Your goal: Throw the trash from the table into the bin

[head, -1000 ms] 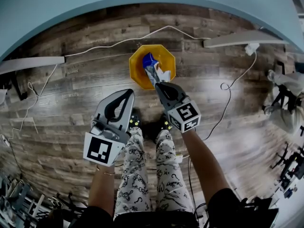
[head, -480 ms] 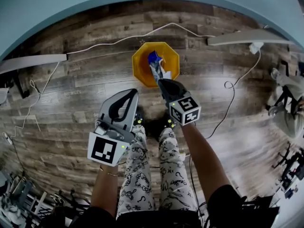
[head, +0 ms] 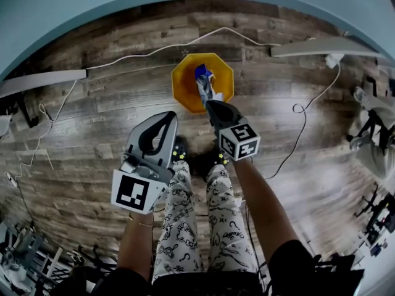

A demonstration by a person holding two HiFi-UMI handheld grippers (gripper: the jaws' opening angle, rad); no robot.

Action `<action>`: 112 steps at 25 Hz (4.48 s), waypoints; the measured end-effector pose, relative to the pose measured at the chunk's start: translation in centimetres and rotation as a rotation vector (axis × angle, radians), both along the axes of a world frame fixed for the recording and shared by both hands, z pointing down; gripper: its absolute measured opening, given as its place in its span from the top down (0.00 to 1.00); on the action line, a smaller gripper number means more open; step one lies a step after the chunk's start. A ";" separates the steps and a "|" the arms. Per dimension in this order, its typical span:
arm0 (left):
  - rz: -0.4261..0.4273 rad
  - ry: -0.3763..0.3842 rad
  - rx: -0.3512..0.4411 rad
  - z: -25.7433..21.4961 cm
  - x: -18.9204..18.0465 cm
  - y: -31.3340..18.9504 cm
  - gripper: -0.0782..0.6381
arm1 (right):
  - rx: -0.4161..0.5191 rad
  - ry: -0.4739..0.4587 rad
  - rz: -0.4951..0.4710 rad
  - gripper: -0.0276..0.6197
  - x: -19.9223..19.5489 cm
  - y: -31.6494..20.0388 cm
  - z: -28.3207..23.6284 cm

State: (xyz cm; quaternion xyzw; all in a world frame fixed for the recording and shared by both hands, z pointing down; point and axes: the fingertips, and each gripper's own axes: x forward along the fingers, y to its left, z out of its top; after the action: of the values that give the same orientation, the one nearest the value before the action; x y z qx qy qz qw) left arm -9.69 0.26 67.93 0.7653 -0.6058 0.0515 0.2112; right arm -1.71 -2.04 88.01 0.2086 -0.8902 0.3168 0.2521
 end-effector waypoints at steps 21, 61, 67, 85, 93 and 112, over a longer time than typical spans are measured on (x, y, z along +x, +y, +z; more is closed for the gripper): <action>-0.022 -0.024 0.001 -1.0 0.1 0.6 0.88 | 0.021 -0.018 0.019 0.95 0.7 -0.7 -1.8; 0.028 -0.063 0.066 -15.6 4.7 4.5 0.88 | 0.311 -0.298 0.207 0.95 6.9 2.3 -33.3; 0.070 -0.092 0.095 -19.6 5.1 3.9 0.88 | 0.300 -0.315 0.243 0.95 7.7 2.4 -36.9; 0.205 -0.118 0.218 -32.0 9.5 2.4 0.88 | 0.404 -0.416 0.234 0.95 8.7 2.7 -49.5; 0.248 -0.108 0.253 -35.3 11.5 1.9 0.88 | 0.462 -0.470 0.229 0.95 8.7 3.6 -54.1; 0.304 -0.112 0.316 -36.8 16.7 2.5 0.88 | 0.552 -0.483 0.209 0.95 13.9 4.4 -57.6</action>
State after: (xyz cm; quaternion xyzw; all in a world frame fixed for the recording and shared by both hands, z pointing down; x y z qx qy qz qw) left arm 6.99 2.75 31.11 0.8673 -0.4950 0.0297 0.0444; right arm 12.19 2.36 30.43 0.2778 -0.9497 0.1291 -0.0643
